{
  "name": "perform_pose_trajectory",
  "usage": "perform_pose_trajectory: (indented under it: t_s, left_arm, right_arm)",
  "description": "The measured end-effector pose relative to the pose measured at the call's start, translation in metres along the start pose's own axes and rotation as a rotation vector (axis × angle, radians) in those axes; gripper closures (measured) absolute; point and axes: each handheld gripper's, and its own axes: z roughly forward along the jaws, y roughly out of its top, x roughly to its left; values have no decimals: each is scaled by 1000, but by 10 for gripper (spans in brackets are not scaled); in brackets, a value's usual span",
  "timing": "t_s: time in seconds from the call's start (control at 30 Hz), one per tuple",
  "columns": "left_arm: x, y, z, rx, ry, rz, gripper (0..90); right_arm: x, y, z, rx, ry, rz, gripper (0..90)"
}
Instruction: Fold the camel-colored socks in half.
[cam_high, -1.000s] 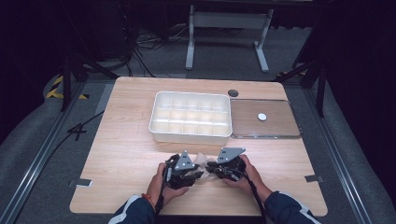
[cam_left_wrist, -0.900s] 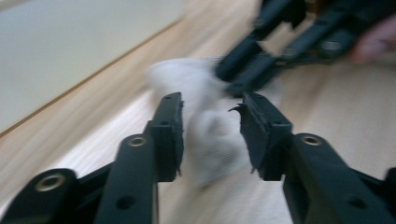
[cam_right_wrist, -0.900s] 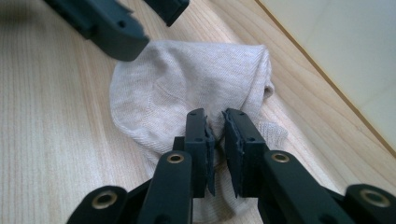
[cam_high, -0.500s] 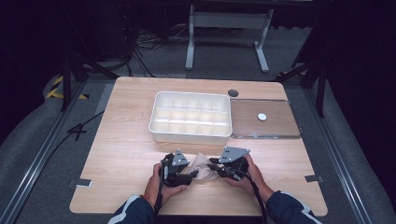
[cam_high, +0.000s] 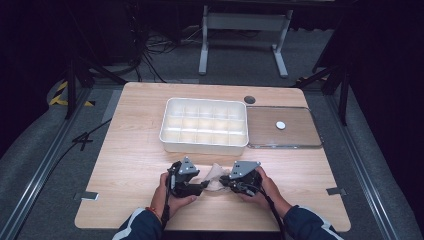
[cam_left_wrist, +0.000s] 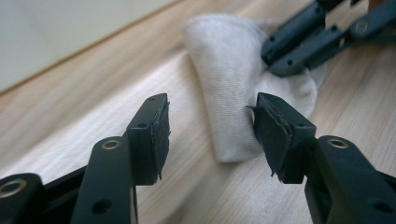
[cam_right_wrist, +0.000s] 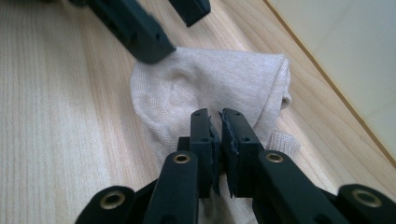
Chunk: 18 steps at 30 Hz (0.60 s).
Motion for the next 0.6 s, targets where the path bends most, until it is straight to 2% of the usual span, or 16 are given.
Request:
perform_pose_trajectory:
  t_s: [0.2, 0.23, 0.33, 0.4, 0.47, 0.6]
  left_arm:
    - [-5, -2, 12, 29, -29, 1, 451]
    - [-7, -2, 14, 42, -30, 0, 447]
    - [-10, -2, 17, 38, -16, 21, 440]
    - [-11, -2, 17, 39, -14, 17, 443]
    - [-12, -1, 18, 38, -26, 39, 495]
    - [-12, 1, 20, 43, -64, 44, 611]
  right_arm:
    - [0, -1, 0, -5, 4, 11, 833]
    - [0, -1, 0, -5, 5, 13, 833]
    - [0, -1, 0, -7, 4, 11, 832]
    - [1, -1, 0, -4, -6, 1, 826]
    - [2, -1, -1, -7, -21, -1, 791]
    - [2, 0, -7, -45, -47, 10, 782]
